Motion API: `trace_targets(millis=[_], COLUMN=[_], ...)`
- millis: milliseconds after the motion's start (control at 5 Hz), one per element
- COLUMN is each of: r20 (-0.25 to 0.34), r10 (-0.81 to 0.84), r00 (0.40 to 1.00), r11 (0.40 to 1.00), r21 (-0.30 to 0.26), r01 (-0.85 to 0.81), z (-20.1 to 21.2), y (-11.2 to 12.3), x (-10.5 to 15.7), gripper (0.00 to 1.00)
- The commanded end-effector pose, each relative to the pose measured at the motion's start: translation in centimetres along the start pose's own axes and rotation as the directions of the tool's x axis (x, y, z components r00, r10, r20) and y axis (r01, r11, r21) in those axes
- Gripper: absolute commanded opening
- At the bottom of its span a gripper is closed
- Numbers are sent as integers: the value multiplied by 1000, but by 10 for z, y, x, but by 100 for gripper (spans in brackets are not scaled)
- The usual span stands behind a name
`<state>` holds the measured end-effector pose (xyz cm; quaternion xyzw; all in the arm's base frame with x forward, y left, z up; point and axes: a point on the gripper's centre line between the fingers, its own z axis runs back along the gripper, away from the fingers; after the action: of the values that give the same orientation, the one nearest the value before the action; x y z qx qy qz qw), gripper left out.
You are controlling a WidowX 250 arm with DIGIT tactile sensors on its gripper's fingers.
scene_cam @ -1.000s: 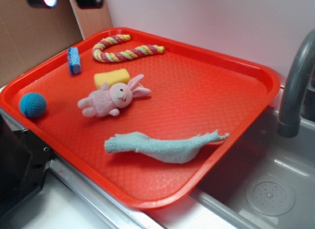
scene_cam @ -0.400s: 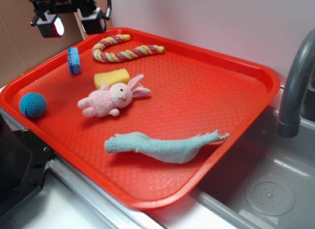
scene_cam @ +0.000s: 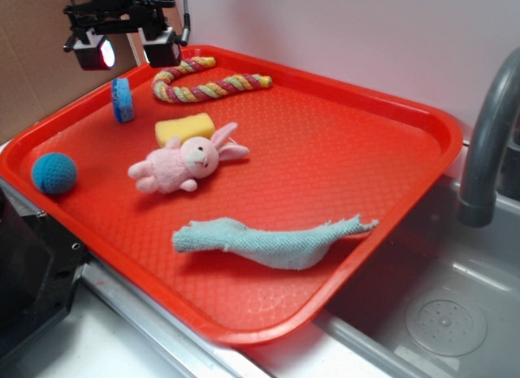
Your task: Grab the blue sponge.
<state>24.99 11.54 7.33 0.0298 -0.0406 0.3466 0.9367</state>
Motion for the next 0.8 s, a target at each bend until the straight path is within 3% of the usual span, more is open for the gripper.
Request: trace_targets(millis=[0,600], r20=[19,-41], r10=[10,-41], r00=[1000,998], r11=[1000,995], r21=[19,89], r01=[-10,45], z=[-14,-53], y=[24,15], x=[19,10], gripper=[100,100])
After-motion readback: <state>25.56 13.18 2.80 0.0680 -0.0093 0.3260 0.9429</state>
